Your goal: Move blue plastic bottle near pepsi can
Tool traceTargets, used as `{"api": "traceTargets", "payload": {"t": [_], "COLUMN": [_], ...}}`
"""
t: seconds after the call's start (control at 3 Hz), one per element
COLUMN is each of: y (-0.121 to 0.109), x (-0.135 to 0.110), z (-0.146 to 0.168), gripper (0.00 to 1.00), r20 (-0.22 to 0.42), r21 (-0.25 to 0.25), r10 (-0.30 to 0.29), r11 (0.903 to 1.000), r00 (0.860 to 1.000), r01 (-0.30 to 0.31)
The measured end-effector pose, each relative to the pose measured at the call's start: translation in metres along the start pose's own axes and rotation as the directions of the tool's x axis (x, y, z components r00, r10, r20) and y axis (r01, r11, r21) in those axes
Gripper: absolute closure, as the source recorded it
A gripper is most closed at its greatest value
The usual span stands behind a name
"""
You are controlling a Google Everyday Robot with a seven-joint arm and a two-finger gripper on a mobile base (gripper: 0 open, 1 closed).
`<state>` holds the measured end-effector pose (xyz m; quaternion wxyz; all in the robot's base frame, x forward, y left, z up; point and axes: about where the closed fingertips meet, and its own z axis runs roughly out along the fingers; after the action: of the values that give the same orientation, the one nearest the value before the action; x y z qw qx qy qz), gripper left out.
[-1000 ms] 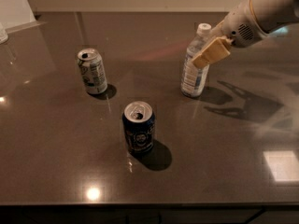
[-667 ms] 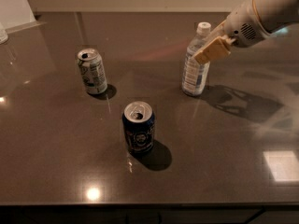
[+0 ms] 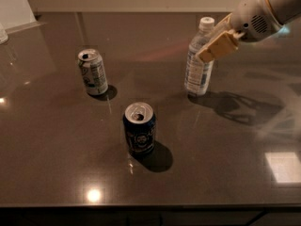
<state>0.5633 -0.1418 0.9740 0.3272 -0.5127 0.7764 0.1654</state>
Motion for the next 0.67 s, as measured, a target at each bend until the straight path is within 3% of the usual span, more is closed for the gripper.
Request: {"api": "traceTargets", "payload": {"t": [0.67], "y": [0.053], "x": [-0.013], "z": [-0.034], "gripper": [1.00], "r20": [0.043], "r21": [-0.124], "r10": [-0.060], "r11": [0.9901], "r00": [0.997], "r01": [0.065]}}
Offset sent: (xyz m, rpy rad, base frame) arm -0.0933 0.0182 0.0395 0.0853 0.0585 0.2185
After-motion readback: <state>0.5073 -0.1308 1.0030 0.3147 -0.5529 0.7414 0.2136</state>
